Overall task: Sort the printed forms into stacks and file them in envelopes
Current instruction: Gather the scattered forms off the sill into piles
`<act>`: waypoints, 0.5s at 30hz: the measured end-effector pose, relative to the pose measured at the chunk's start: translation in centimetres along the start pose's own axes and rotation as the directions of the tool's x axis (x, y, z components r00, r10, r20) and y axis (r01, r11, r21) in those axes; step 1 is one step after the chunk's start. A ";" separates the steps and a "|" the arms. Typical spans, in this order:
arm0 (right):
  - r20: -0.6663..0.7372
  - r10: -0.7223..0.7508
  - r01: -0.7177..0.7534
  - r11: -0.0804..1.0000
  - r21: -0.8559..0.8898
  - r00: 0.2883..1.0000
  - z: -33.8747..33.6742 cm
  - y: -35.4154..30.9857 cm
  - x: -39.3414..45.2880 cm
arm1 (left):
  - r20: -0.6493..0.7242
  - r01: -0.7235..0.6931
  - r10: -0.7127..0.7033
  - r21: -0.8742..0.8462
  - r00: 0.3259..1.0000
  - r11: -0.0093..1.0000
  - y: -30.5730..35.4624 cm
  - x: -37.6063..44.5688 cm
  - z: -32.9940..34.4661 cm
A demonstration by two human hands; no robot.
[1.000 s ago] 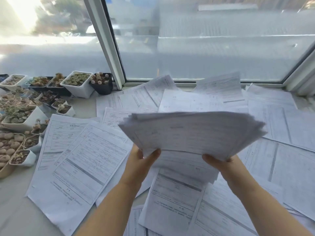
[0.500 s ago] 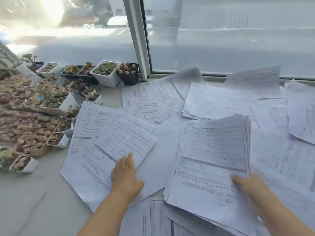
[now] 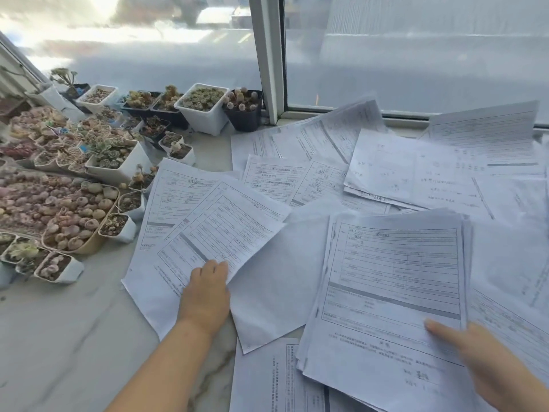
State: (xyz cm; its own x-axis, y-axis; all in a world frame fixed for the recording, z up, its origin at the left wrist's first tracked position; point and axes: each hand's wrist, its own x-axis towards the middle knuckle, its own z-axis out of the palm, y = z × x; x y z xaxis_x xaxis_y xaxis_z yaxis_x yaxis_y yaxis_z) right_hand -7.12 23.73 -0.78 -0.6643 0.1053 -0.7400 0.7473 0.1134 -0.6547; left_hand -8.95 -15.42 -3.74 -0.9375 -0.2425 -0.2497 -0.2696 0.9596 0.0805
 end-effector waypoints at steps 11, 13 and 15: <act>0.102 0.028 -0.045 0.984 0.171 0.994 6.1 0.9 0.7 | 0.075 -0.136 0.172 -0.343 0.982 0.929 9.7 -5.4 -5.2; 0.217 0.009 -0.093 0.919 0.383 0.976 6.2 0.6 0.3 | 0.197 -0.158 0.247 -0.380 0.949 0.911 13.9 -7.2 -4.2; 0.306 0.019 -0.189 0.823 0.536 0.952 5.9 0.4 -0.5 | 0.344 -0.189 0.311 -0.343 0.886 0.920 17.7 -8.4 -2.7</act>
State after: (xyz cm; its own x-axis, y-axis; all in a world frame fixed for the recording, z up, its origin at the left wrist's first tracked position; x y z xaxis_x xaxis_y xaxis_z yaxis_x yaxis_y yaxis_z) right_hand -6.40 17.91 -1.59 -0.6134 -0.1995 -0.7641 0.7484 -0.4559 -0.4818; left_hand -6.43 3.18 2.43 -0.8389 0.1322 -0.5279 -0.1462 0.8796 0.4526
